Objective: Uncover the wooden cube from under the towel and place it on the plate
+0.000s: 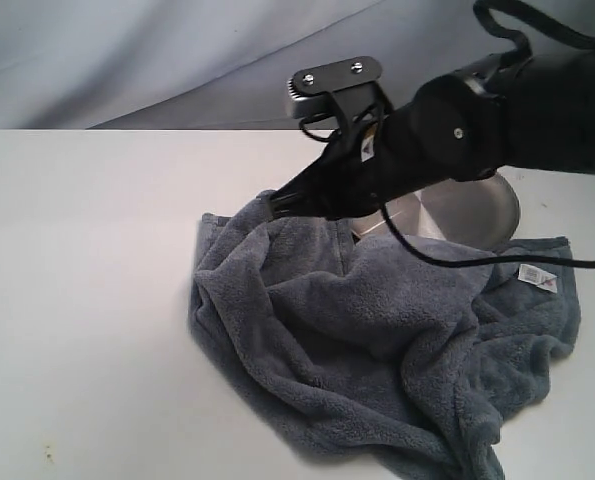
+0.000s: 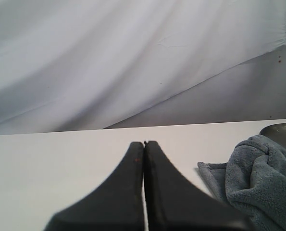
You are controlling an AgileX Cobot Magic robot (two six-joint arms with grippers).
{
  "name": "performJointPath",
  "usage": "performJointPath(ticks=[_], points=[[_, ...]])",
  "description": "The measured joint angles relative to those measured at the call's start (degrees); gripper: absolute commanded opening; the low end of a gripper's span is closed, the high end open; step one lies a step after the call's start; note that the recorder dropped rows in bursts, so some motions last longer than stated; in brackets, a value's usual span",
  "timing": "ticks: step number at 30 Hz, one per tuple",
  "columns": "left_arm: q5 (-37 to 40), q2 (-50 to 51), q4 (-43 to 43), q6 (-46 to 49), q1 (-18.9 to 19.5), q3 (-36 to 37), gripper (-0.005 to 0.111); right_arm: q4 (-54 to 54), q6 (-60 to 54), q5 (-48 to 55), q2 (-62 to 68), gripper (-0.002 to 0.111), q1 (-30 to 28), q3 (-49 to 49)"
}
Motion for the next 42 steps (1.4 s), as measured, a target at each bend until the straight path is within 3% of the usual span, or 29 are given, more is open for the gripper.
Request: performJointPath(ticks=[10,18,21,28,37,42], points=[[0.0,0.0,0.0,0.0,0.0,0.0,0.000,0.0,1.6,-1.0,-3.2,0.000,10.9,8.6],[0.0,0.0,0.0,0.0,0.0,0.0,0.000,2.9,3.3,-9.2,-13.1,0.000,10.6,27.4],[0.0,0.0,0.0,0.0,0.0,0.0,0.000,3.1,3.8,-9.4,-16.9,0.000,7.4,32.4],[0.0,0.0,0.0,0.0,0.0,0.0,0.000,0.8,10.3,-8.0,-23.9,0.000,-6.5,37.6],[0.0,0.0,0.0,0.0,0.0,0.0,0.000,-1.7,13.4,-7.6,-25.9,0.000,-21.2,37.0],[0.0,0.0,0.0,0.0,0.0,0.0,0.000,-3.8,13.4,-4.9,-21.3,0.000,-25.2,30.0]])
